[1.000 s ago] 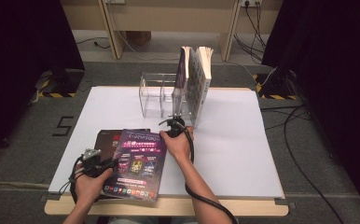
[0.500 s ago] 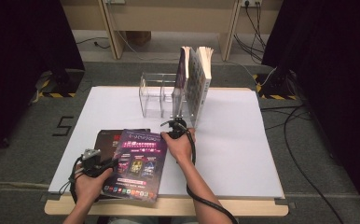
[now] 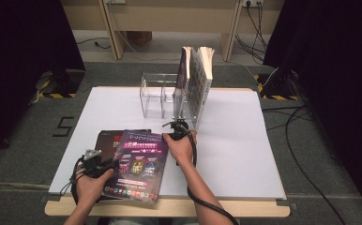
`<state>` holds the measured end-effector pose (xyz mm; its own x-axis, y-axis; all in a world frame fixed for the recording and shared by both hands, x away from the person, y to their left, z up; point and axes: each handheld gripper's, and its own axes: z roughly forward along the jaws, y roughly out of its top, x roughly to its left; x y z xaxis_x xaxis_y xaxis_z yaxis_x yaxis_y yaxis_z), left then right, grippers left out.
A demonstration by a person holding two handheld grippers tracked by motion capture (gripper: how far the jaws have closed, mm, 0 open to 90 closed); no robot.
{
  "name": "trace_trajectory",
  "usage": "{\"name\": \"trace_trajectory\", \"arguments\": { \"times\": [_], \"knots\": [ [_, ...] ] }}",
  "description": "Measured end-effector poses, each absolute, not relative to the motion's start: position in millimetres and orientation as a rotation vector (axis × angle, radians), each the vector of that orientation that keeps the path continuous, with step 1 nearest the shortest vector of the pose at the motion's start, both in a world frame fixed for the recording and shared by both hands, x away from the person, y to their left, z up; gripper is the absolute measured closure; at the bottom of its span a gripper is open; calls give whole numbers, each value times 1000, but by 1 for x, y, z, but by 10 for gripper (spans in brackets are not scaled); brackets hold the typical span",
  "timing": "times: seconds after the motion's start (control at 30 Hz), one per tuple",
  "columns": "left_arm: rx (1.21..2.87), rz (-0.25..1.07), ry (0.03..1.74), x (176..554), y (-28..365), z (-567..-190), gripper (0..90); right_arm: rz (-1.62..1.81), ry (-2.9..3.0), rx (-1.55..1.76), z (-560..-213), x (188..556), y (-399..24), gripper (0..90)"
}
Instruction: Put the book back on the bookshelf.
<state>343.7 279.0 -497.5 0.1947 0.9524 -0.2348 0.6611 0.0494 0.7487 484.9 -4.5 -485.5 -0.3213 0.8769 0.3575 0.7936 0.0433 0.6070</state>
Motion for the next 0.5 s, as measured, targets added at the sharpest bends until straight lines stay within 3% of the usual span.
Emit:
{"name": "trace_trajectory", "arguments": {
  "times": [0.5],
  "knots": [
    [1683, 470, 1541, 343, 279, -497, 660, 1173, 2198, 1797, -485, 486, -7, 565]
  ]
}}
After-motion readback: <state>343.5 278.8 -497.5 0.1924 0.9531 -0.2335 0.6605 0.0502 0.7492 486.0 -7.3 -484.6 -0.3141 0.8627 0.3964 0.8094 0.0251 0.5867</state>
